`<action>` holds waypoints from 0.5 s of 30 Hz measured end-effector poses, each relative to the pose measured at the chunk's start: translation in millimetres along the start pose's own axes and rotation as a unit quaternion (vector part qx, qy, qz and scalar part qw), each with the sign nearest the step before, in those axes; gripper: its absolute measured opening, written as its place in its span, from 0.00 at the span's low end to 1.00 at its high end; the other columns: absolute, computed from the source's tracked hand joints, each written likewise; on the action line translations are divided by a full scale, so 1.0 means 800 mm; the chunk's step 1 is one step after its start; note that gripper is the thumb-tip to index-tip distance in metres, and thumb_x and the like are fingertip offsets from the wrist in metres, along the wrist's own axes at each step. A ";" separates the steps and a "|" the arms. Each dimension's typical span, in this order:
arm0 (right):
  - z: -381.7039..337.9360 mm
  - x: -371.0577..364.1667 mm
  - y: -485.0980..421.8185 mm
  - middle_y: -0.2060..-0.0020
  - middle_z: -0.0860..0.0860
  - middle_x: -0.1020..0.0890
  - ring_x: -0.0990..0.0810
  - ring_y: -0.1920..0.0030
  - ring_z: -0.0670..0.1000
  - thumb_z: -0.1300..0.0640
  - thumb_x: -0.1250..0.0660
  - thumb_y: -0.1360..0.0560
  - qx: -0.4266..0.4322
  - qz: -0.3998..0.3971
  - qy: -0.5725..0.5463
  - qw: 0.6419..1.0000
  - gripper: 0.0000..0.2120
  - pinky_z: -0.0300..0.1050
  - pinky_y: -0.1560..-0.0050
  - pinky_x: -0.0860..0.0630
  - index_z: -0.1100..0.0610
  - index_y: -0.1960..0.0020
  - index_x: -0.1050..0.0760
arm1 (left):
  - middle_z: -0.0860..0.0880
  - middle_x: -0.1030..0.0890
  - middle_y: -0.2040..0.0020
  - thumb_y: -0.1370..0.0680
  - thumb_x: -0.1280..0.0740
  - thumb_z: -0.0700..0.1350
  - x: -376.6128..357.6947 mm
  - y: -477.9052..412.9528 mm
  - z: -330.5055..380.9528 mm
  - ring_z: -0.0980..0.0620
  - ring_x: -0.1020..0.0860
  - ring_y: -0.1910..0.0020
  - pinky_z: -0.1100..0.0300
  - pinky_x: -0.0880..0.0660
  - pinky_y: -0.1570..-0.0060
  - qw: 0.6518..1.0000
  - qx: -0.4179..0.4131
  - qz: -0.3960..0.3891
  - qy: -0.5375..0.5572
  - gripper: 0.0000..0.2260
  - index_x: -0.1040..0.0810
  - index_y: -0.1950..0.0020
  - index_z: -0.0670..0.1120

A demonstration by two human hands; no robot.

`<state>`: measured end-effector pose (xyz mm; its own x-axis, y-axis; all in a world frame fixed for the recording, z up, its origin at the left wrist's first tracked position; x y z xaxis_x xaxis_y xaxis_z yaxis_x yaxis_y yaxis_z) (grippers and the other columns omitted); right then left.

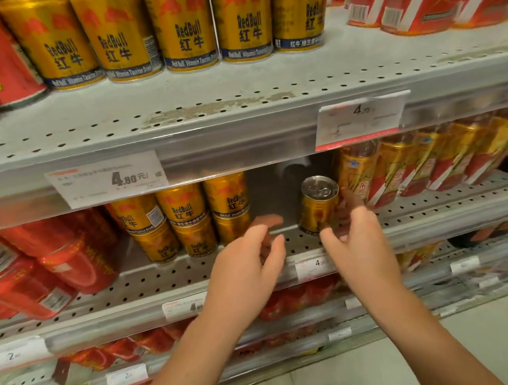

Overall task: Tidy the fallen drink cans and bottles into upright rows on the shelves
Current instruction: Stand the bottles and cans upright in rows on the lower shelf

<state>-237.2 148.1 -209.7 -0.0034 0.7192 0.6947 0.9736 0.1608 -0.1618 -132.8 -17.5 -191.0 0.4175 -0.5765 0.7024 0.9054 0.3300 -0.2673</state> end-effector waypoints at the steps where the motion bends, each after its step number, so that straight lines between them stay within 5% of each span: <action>1: 0.003 0.000 -0.002 0.54 0.47 0.28 0.23 0.59 0.48 0.49 0.33 0.23 0.005 -0.008 0.003 1.000 0.22 0.47 0.60 0.26 0.50 0.32 0.32 | 0.57 0.20 0.61 0.19 0.42 0.60 -0.008 -0.009 0.011 0.60 0.20 0.61 0.54 0.21 0.61 1.000 -0.012 -0.007 -0.012 0.14 0.23 0.41 0.55; 6: 0.013 0.002 -0.008 0.53 0.47 0.26 0.23 0.57 0.46 0.52 0.34 0.22 0.036 -0.054 -0.022 0.998 0.29 0.41 0.60 0.28 0.43 0.24 0.38 | 0.55 0.22 0.55 0.18 0.39 0.54 -0.049 -0.058 0.038 0.54 0.21 0.59 0.61 0.23 0.61 0.993 -0.024 -0.038 -0.110 0.25 0.45 0.24 0.61; 10: 0.016 0.004 -0.018 0.53 0.46 0.27 0.22 0.58 0.47 0.52 0.34 0.23 0.064 -0.081 -0.031 0.994 0.31 0.42 0.59 0.25 0.39 0.23 0.40 | 0.50 0.20 0.46 0.18 0.37 0.53 -0.059 -0.055 0.033 0.49 0.20 0.51 0.53 0.19 0.53 0.989 -0.006 -0.005 -0.151 0.25 0.40 0.22 0.58; 15: 0.011 -0.006 -0.021 0.54 0.46 0.25 0.21 0.60 0.46 0.50 0.36 0.23 0.119 -0.126 -0.027 0.984 0.30 0.45 0.59 0.19 0.37 0.25 0.42 | 0.51 0.19 0.46 0.18 0.35 0.52 -0.049 -0.032 0.021 0.50 0.19 0.53 0.59 0.25 0.57 0.988 0.047 0.049 -0.142 0.26 0.39 0.21 0.59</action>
<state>-255.8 147.5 -216.3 -0.2570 0.6695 0.6969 0.8589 0.4888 -0.1528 -174.0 9.2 -200.6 0.4530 -0.3095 0.8361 0.8446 0.4491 -0.2914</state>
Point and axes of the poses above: each hand's wrist, its own y-axis away from the middle knuckle, its own x-axis out of the back of the hand, z = x × y, the point moved 2 cm from there along -y, towards the middle knuckle
